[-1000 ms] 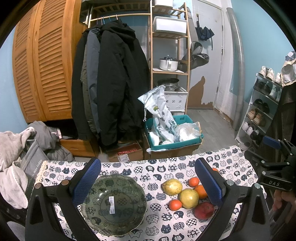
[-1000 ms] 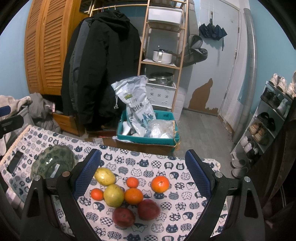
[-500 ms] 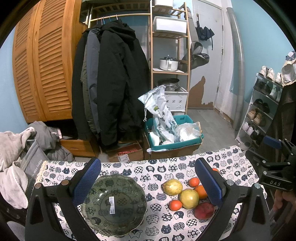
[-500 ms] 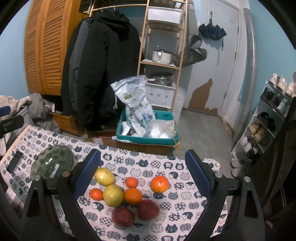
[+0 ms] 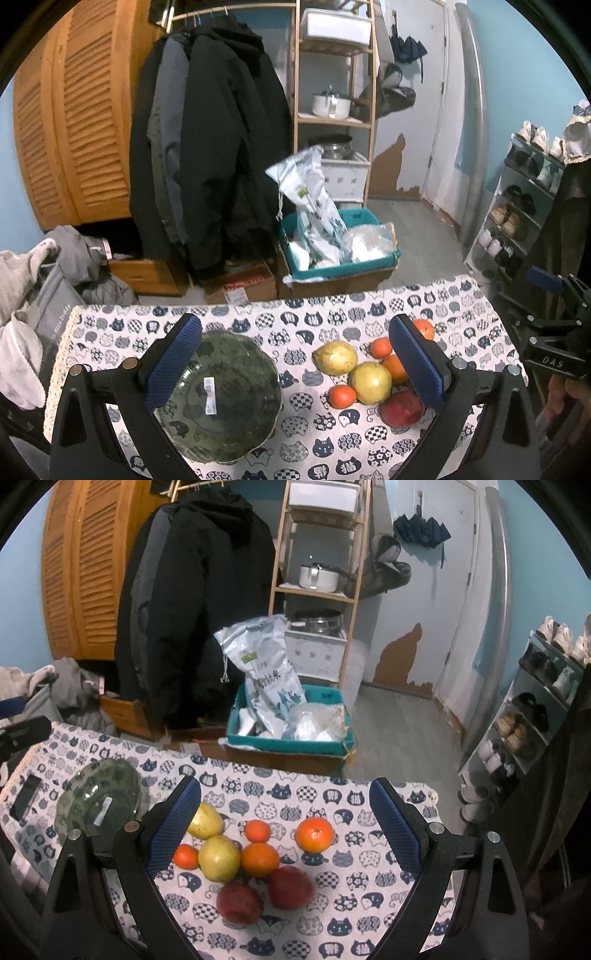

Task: Organize fruits
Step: 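Move left tool to a small orange while right tool approaches a large red apple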

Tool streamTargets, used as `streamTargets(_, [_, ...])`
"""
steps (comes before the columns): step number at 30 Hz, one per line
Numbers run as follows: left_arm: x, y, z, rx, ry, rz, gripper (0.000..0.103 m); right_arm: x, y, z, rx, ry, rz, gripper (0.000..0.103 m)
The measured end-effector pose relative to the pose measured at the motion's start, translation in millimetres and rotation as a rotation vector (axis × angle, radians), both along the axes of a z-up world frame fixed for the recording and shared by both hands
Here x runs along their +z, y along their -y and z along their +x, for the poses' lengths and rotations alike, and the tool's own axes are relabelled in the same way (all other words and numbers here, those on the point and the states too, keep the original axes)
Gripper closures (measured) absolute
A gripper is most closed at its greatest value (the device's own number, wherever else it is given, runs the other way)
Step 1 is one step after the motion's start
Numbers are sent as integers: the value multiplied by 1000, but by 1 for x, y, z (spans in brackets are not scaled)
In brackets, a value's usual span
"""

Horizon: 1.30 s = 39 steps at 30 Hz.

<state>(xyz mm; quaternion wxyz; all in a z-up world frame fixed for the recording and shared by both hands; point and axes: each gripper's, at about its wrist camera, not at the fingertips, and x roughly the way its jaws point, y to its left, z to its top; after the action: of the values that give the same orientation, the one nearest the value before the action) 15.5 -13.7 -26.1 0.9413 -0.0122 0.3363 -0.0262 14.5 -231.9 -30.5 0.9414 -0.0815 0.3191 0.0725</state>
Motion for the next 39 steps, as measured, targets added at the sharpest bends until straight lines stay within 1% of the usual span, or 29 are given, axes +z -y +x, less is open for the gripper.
streamTargets(6, [-17,3,12,-7,-64,-18,1,-12,9,5,-17,-57,-3,12])
streamTargets(10, [-28,7,18,-7,-91,-1,1,-24,15,9,-29,-99,-7,12])
streamTargets(18, [-58,19,30,-37,-188,19,1,-48,30,19,-59,-193,10,12])
streamTargets(23, [-83,26,36,-49,-248,65,1,-73,40,25,-75,-272,18,12])
streamTargets(28, [-108,30,41,-62,-319,78,1,-97,44,31,-87,-332,17,12])
streamTargets(34, [-125,36,45,-67,-348,98,1,-125,46,37,-97,-414,8,12])
streamTargets(39, [-146,43,52,-79,-397,107,1,-146,47,42,-96,-474,2,12])
